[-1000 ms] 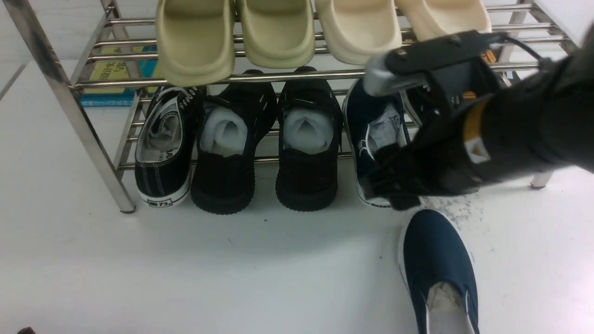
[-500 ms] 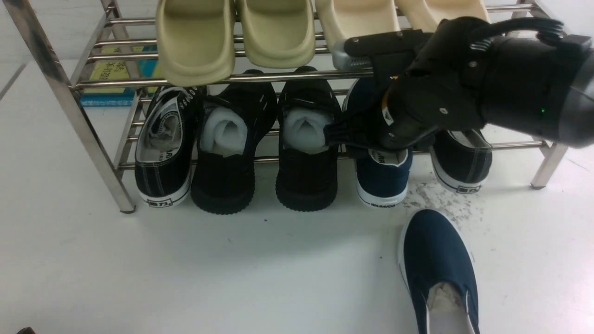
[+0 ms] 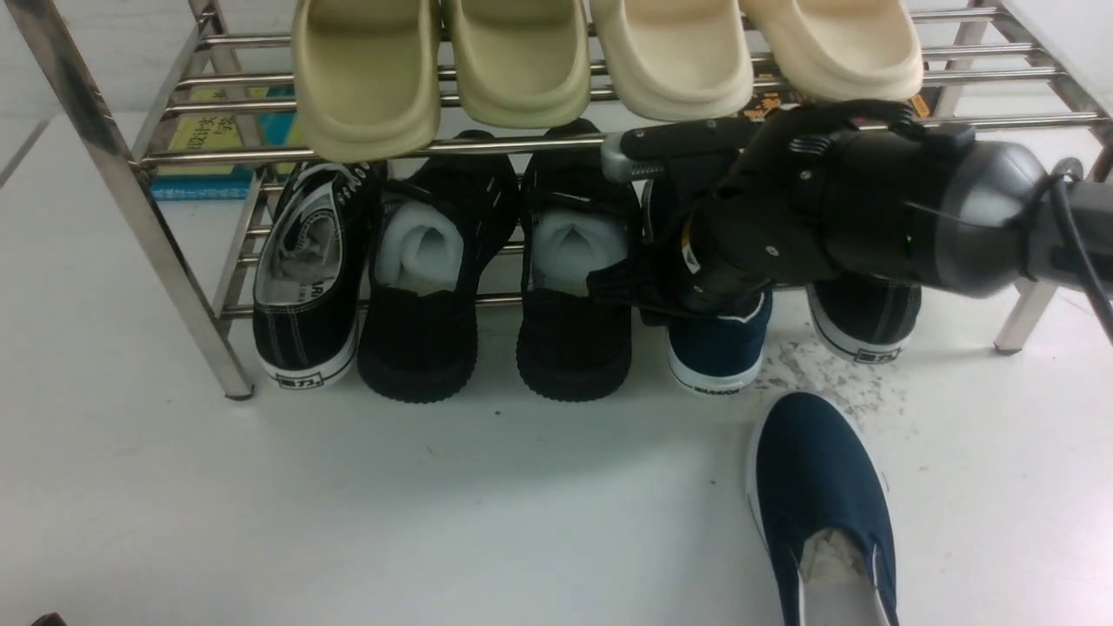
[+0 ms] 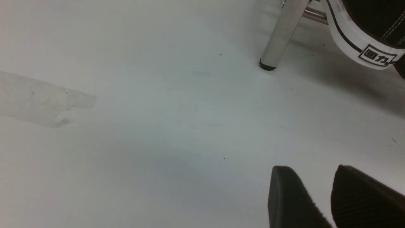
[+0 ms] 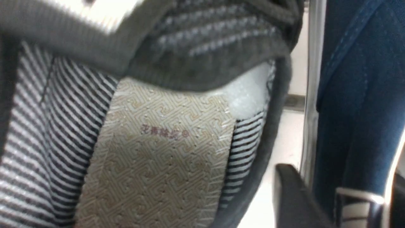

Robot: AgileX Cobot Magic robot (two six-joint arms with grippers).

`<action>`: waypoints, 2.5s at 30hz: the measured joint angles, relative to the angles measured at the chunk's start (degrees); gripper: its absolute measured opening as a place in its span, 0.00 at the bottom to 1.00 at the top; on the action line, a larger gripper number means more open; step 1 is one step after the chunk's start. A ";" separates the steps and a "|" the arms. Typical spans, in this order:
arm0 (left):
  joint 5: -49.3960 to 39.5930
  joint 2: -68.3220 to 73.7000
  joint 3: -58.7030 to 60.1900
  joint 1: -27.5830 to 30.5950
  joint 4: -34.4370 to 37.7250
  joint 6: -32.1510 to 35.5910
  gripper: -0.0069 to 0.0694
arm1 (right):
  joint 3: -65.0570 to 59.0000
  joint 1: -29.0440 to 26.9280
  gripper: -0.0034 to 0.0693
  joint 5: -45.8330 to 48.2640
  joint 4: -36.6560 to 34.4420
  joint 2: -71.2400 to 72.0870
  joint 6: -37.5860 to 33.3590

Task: Take the shoes off the shelf with your hand on the white table.

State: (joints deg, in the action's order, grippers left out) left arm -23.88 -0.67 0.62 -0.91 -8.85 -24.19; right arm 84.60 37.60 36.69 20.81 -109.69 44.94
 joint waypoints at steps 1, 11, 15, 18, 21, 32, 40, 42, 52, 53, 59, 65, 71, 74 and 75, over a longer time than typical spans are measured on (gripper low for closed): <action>0.00 0.00 0.00 0.00 0.00 0.00 0.40 | 0.07 0.00 0.35 0.00 0.07 0.00 0.00; 0.00 0.00 0.00 0.00 0.00 0.00 0.40 | 0.25 -0.07 0.10 2.92 -1.49 2.40 -2.09; 0.00 0.00 0.00 0.00 0.00 0.00 0.40 | 0.25 -0.07 0.10 4.21 -2.12 4.67 -3.33; 0.00 0.00 0.00 0.00 0.00 0.00 0.40 | 0.32 0.19 0.10 7.05 -2.57 7.30 -3.99; 0.00 0.00 0.00 0.00 0.00 0.00 0.40 | 0.32 0.19 0.10 10.30 -2.75 9.26 -4.41; 0.00 0.00 0.00 0.00 0.00 0.00 0.40 | 0.32 3.17 0.10 23.82 -10.18 16.07 -16.36; 0.00 0.00 0.00 0.00 0.00 0.00 0.40 | 0.32 10.35 0.10 31.93 -10.76 22.14 -17.07; 0.00 0.00 0.00 0.00 -0.04 0.00 0.40 | 0.32 12.34 0.10 34.12 -10.86 23.86 -16.99; 0.00 0.00 0.00 0.00 -0.04 0.00 0.40 | 0.32 24.93 0.10 35.82 -10.14 29.73 -10.24; 0.00 0.00 0.00 0.00 -0.04 0.00 0.40 | 0.32 26.65 0.10 35.82 -10.00 29.78 -9.54; 0.00 0.00 0.00 0.00 -0.04 0.00 0.40 | -0.27 39.12 0.10 35.51 -6.77 29.78 -0.79; 0.00 0.00 0.00 0.00 -0.04 0.00 0.40 | -7.77 48.23 0.11 34.49 2.31 29.83 18.57; 0.00 0.00 0.00 0.00 -0.04 0.00 0.40 | -18.45 49.54 0.12 28.26 9.35 29.83 36.28; 0.00 0.00 0.00 0.00 -0.04 0.00 0.40 | -22.62 49.09 0.12 23.23 14.47 29.22 44.61; 0.00 0.00 0.00 0.00 -0.04 0.00 0.40 | -23.28 48.65 0.12 21.68 15.78 28.80 46.70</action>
State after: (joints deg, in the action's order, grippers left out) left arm -23.88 -0.67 0.62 -0.91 -8.90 -24.19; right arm 61.31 86.26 58.37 36.60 -80.88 91.65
